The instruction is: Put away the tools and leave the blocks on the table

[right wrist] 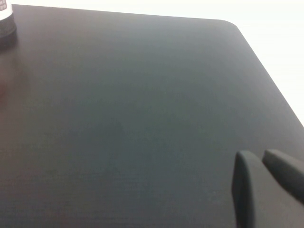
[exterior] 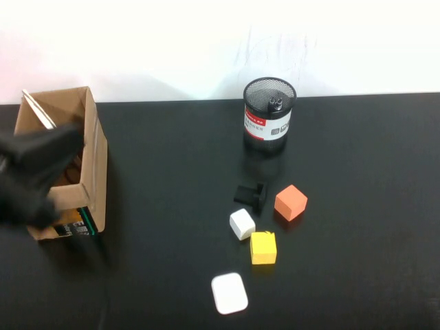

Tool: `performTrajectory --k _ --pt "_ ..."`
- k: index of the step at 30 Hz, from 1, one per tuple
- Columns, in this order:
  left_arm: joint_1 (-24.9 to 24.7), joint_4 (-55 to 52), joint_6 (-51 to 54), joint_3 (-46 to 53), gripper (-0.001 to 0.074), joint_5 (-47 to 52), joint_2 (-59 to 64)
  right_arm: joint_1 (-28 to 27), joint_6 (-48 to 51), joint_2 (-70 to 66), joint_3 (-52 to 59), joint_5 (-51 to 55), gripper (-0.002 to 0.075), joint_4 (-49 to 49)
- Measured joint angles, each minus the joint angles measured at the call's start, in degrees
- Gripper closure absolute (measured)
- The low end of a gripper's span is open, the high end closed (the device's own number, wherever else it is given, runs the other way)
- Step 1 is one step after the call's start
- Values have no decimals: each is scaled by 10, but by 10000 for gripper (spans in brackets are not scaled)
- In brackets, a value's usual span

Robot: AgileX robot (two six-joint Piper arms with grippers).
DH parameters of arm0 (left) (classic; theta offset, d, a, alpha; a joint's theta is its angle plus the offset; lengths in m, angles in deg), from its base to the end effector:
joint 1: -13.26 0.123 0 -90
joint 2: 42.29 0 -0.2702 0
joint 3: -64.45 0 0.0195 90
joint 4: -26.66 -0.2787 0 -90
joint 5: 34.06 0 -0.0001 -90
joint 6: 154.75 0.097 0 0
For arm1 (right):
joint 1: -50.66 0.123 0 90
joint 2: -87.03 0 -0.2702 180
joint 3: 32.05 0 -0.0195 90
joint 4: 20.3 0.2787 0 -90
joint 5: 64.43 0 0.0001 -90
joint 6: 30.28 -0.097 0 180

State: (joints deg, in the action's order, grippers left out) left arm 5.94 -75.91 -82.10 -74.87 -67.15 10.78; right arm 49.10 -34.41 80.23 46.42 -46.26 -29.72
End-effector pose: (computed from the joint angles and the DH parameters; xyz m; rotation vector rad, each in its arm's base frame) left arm 0.1892 -0.0763 0.3234 0.4814 1.7204 -0.6205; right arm 0.1020 -0.0077 0.1752 -0.0149 1.8028 -0.1255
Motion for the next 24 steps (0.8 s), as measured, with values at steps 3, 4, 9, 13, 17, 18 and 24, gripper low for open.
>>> performTrajectory --k 3,4,9,13,17,18,24 --pt "0 0 -20 51 735 5 -77 0 0 0 0 0 732 0" --pt "0 0 -30 67 735 7 -101 0 0 0 0 0 732 0" --pt "0 0 -64 117 735 12 -176 0 0 0 0 0 732 0" --pt "0 0 -70 123 735 13 -190 0 0 0 0 0 732 0" --pt "0 0 -72 124 735 15 -190 0 0 0 0 0 732 0" --pt "0 0 -72 124 735 15 -190 0 0 0 0 0 732 0" --pt "0 0 -71 124 735 18 -190 0 0 0 0 0 732 0"
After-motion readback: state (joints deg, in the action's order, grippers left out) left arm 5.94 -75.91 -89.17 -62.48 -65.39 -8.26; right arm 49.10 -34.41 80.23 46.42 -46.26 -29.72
